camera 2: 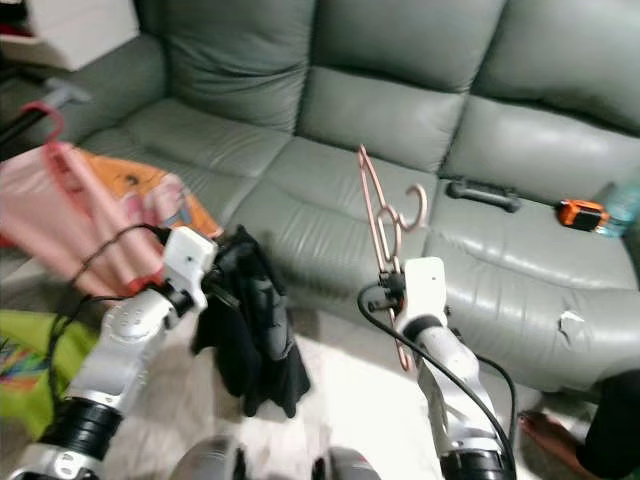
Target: Hang hanger
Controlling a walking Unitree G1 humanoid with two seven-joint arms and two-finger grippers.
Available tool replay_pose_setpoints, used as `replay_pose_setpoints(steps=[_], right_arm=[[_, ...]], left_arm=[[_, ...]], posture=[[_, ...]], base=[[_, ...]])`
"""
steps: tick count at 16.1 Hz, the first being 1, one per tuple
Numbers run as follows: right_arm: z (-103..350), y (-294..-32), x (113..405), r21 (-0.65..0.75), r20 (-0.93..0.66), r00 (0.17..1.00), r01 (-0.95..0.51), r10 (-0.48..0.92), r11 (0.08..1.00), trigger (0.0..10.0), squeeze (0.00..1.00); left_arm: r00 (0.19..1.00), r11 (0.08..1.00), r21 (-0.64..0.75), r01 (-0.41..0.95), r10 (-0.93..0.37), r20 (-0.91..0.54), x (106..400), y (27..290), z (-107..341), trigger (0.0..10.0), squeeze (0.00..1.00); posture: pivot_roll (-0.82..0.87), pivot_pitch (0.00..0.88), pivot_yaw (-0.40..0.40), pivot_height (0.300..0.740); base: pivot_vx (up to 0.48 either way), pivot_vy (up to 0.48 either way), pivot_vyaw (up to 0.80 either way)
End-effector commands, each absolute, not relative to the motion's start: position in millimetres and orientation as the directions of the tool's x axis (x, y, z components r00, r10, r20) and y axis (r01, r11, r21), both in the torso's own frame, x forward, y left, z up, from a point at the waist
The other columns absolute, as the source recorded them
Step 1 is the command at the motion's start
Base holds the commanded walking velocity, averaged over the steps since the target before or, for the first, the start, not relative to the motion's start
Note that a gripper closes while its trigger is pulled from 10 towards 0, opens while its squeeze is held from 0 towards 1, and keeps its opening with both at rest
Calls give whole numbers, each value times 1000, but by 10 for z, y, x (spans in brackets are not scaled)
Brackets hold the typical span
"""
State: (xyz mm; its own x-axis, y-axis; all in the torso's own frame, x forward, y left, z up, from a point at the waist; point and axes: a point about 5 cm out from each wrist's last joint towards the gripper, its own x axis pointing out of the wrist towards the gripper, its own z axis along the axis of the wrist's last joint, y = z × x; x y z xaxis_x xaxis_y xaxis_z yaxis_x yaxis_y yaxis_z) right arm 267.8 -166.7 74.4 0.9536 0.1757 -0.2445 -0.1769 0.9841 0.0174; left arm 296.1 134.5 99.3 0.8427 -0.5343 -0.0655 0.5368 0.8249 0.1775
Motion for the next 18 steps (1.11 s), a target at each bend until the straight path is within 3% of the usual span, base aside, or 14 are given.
replay_pose_setpoints(steps=[1,4,9,10,11,13,16,18], right_arm=[[743,-1642,2670,16,-245,950,-194,192,981,10000,0],[741,-1645,2674,15,-244,950,-197,195,980,10000,0],[720,-1647,2684,9,-255,946,-207,202,978,10000,0],[726,-1639,2693,22,-249,946,-207,206,978,10000,0],[728,-1654,2698,60,-251,948,-185,194,981,10000,0],[705,-1643,2703,48,-266,939,-211,216,976,10000,0],[776,-1727,2797,7,-232,957,-179,176,984,10000,0],[815,-1757,2823,-40,-232,949,-228,213,973,10000,0]], left_arm=[[841,820,199,536,-540,-39,2987,1323,1076,10000,0],[828,804,217,554,-558,-46,2974,1293,1068,10000,0],[791,709,394,585,-605,-85,2996,1433,1138,10000,0],[779,655,485,579,-620,-93,3020,1460,1171,10000,0],[741,536,613,580,-660,-124,3060,1464,1221,10000,0],[712,383,732,564,-674,-196,3218,1492,1339,10000,0],[670,27,839,544,-616,-414,3394,1605,1386,10000,0],[745,29,898,439,-570,-345,3594,1649,1603,10000,0]], posture=[[-49,109,-27,740],[-49,109,-29,740],[-34,112,-42,740],[-34,112,-42,740],[-33,115,-60,740],[-24,117,-58,740],[-21,111,-40,740],[-35,107,-21,740]], base=[[0,0,-788],[0,0,-408],[0,0,0],[0,0,0],[0,0,0],[0,0,0],[0,0,0],[0,0,0]])
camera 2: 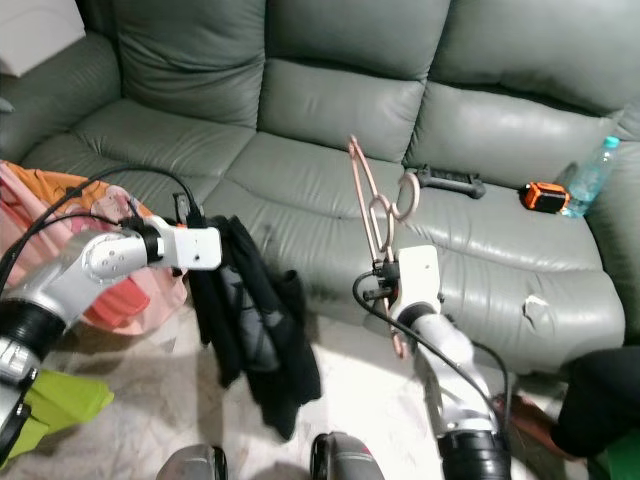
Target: Hang hanger
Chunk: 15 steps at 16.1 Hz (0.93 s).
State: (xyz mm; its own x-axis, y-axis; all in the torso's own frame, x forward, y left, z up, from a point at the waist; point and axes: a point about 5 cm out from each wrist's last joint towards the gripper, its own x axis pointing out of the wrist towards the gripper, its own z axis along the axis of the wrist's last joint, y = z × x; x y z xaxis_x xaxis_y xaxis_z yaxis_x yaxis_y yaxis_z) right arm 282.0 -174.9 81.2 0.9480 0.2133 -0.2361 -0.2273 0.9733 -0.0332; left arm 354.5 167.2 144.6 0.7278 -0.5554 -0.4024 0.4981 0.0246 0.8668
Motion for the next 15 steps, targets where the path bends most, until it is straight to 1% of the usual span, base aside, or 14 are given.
replay_pose_setpoints(steps=[1,2,3,6,7,9,10,11,13,15], right_arm=[[825,-1760,2821,-64,-239,938,-272,250,960,10000,0],[830,-1756,2818,-76,-249,924,-319,291,945,10000,0],[866,-1789,2800,-137,-264,881,-436,392,889,10000,0],[869,-1854,2759,-169,-330,804,-567,496,807,10000,0],[845,-1883,2726,-173,-373,764,-615,527,769,10000,0],[792,-1949,2609,-153,-480,637,-738,603,658,10000,0],[776,-2011,2582,-158,-522,597,-770,609,619,10000,0],[773,-2046,2584,-162,-535,590,-774,605,612,10000,0],[775,-2098,2579,-172,-563,567,-792,601,585,10000,0],[818,-2134,2534,-157,-585,520,-825,622,543,10000,0]], left_arm=[[764,34,911,411,-557,-324,3648,1663,1660,10000,0],[767,22,913,407,-551,-329,3678,1681,1674,10000,0],[805,3,928,372,-499,-321,3745,1755,1691,10000,0],[831,1,941,338,-469,-298,3787,1823,1702,10000,0],[833,2,944,329,-471,-289,3790,1832,1707,10000,0],[833,-23,960,281,-491,-255,3787,1850,1731,10000,0],[828,-34,968,250,-511,-232,3778,1849,1749,10000,0],[824,-43,970,240,-519,-227,3773,1853,1754,10000,0],[806,-66,968,241,-542,-238,3745,1871,1742,10000,0],[797,-100,960,262,-538,-274,3717,1904,1666,10000,0]], posture=[[-38,105,-19,740],[-40,105,-17,740],[-47,100,-12,740],[-52,99,-16,740],[-52,97,-17,740],[-52,99,-20,740],[-53,100,-23,740],[-54,100,-25,740],[-54,100,-25,740],[-59,102,-22,740]], base=[[0,0,0],[0,0,0],[0,0,0],[0,0,0],[0,0,0],[0,0,0],[0,0,0],[0,0,0],[0,0,0],[0,0,0]])
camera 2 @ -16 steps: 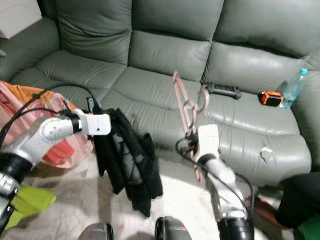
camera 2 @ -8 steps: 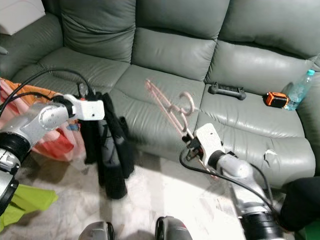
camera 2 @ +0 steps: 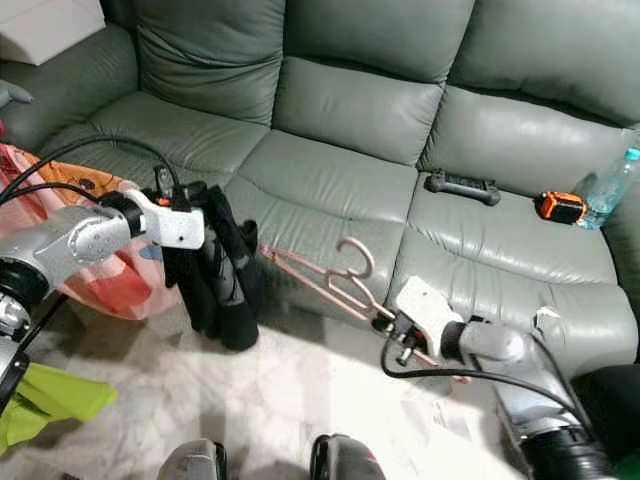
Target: Hang hanger
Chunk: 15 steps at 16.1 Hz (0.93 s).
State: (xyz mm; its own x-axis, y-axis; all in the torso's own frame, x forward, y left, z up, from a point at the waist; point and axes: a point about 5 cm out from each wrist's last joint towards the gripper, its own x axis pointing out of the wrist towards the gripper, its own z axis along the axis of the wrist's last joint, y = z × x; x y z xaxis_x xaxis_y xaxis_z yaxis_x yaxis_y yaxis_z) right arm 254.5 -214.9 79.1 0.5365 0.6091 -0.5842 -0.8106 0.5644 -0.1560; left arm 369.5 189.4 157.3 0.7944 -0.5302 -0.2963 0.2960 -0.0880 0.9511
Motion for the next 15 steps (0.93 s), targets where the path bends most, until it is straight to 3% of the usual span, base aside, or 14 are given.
replay_pose_setpoints(steps=[1,6,9,12,14,15], right_arm=[[845,-2191,2509,-163,-611,493,-844,619,510,10000,0],[935,-2576,2427,-172,-735,412,-882,538,440,10000,0],[1030,-2694,2589,-302,-721,513,-838,467,454,10000,0],[1133,-2668,2791,-472,-632,649,-756,424,454,10000,0],[1189,-2626,2845,-511,-586,686,-726,432,460,10000,0],[1228,-2597,2881,-530,-553,708,-706,440,470,10000,0]], left_arm=[[803,-118,955,272,-520,-293,3712,1940,1618,10000,0],[829,-148,953,266,-469,-304,3709,2039,1537,10000,0],[798,-129,957,260,-530,-288,3673,1977,1530,10000,0],[704,-131,947,295,-640,-308,3548,1840,1428,10000,0],[704,44,879,475,-619,-349,3529,1831,1312,10000,0],[728,180,809,560,-572,-377,3550,1843,1219,10000,0]], posture=[[-63,103,-20,740],[-72,102,-16,740],[-74,102,-15,740],[-65,103,-12,740],[-58,104,-9,740],[-55,104,-3,740]], base=[[0,0,0],[0,0,0],[0,0,0],[0,0,0],[0,0,0],[0,0,0]])
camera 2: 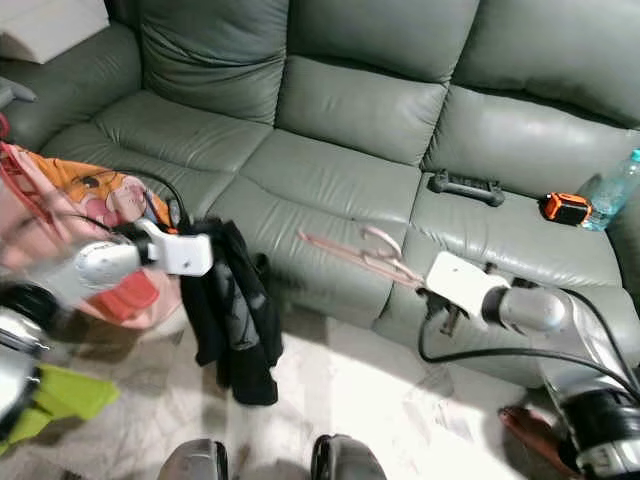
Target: Hang hanger
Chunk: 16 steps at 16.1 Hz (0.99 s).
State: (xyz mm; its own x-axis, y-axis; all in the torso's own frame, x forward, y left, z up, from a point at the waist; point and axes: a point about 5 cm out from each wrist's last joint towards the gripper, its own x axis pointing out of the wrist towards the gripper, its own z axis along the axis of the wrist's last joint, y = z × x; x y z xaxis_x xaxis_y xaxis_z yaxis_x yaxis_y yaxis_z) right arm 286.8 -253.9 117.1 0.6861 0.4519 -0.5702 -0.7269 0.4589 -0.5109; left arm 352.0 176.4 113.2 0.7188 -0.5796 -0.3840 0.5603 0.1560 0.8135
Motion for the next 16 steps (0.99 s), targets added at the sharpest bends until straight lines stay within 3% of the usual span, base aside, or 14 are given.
replay_pose_setpoints(steps=[1,2,3,4,5,6,7,10,11,12,13,14,15,16], right_arm=[[1254,-2576,2913,-554,-524,733,-681,434,479,10000,0],[1268,-2568,2934,-569,-506,750,-661,426,489,10000,0],[1275,-2561,2955,-578,-484,767,-642,421,504,10000,0],[1274,-2555,2958,-579,-478,771,-637,422,509,10000,0],[1261,-2543,2957,-577,-470,774,-633,424,515,10000,0],[1248,-2539,2953,-577,-470,775,-633,423,517,10000,0],[1216,-2532,2956,-579,-467,778,-629,421,519,10000,0],[1179,-2519,2977,-590,-449,791,-612,416,527,10000,0],[1171,-2521,2977,-590,-446,794,-607,412,532,10000,0],[1156,-2523,2974,-591,-443,799,-601,406,538,10000,0],[1142,-2525,2958,-588,-444,799,-602,406,540,10000,0],[1133,-2529,2944,-586,-446,797,-604,407,540,10000,0],[1128,-2535,2937,-585,-450,795,-606,407,539,10000,0],[1112,-2559,2929,-584,-456,793,-609,404,537,10000,0]], left_arm=[[794,327,766,553,-485,-367,3588,1880,1134,10000,0],[831,421,739,526,-439,-342,3604,1895,1103,10000,0],[902,595,680,428,-334,-275,3640,1936,1081,10000,0],[926,707,599,376,-267,-266,3659,1972,1060,10000,0],[955,890,391,234,-134,-266,3678,2050,1014,10000,0],[959,964,243,110,-39,-280,3682,2124,990,10000,0],[931,978,74,-195,208,-299,3650,2340,965,10000,0],[860,889,-54,-455,424,-283,3601,2692,1077,10000,0],[864,885,-78,-459,424,-271,3633,2702,1145,10000,0],[929,934,-145,-327,289,-231,3758,2550,1293,10000,0],[974,980,-163,116,-145,-176,3855,2106,1357,10000,0],[824,846,-113,521,-533,-190,3774,1762,1300,10000,0],[665,694,-46,719,-705,-248,3633,1671,1207,10000,0],[151,199,-15,980,-786,-599,3046,1904,799,10000,0]], posture=[[-57,104,0,740],[-60,104,1,740],[-60,106,2,740],[-60,106,2,740],[-60,106,2,740],[-60,106,2,740],[-56,103,1,740],[-57,102,9,740],[-57,100,12,740],[-60,99,14,740],[-62,98,14,740],[-62,98,14,740],[-62,101,13,740],[-57,102,12,740]], base=[[0,0,0],[0,0,0],[0,0,0],[0,0,0],[0,0,0],[0,0,0],[0,0,0],[0,0,0],[0,0,0],[0,0,0],[0,0,0],[0,0,0],[0,0,0],[0,0,0]])
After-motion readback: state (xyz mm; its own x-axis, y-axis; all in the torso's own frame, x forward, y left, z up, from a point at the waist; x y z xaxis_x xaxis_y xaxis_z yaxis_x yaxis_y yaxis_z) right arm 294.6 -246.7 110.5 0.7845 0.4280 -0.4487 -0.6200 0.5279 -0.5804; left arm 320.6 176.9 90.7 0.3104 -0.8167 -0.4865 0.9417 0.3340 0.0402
